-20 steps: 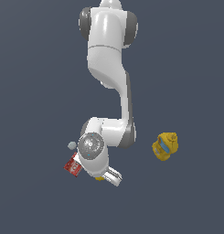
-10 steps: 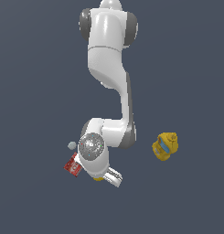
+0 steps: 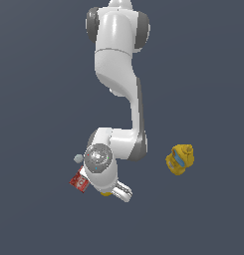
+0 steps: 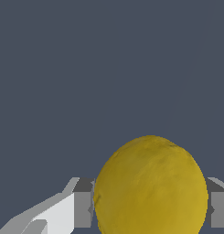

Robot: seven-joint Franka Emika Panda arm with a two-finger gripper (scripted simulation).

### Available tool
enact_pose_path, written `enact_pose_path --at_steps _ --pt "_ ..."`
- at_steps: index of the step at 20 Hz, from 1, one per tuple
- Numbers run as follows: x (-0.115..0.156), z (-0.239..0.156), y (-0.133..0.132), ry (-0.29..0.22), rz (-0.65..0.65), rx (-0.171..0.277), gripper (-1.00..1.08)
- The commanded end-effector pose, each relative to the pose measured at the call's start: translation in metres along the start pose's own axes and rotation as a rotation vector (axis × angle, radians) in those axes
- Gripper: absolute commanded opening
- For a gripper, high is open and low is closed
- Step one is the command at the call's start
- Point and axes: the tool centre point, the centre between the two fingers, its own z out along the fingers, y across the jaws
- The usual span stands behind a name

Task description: Pick up a designated object from a clutter of objects.

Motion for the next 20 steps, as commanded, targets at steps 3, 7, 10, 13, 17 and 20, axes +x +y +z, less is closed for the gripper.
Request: enact_pose_path --at_steps 3,7,10,13,17,20 --pt "-0.001 -0.014 0.007 0.002 0.0 0.001 -1.0" --pt "-0.003 -0.034 0.018 0.002 0.001 0.001 -1.0" --pt "-0.005 -0.055 0.029 0.002 0.001 0.001 -1.0" --pt "-0.008 -0.082 0.043 0.002 0.001 0.002 -1.0" --pt "-0.012 -0.124 0.066 0.001 0.001 0.002 -1.0" --pt "-0.015 -0.157 0.083 0.001 0.001 0.002 -1.0"
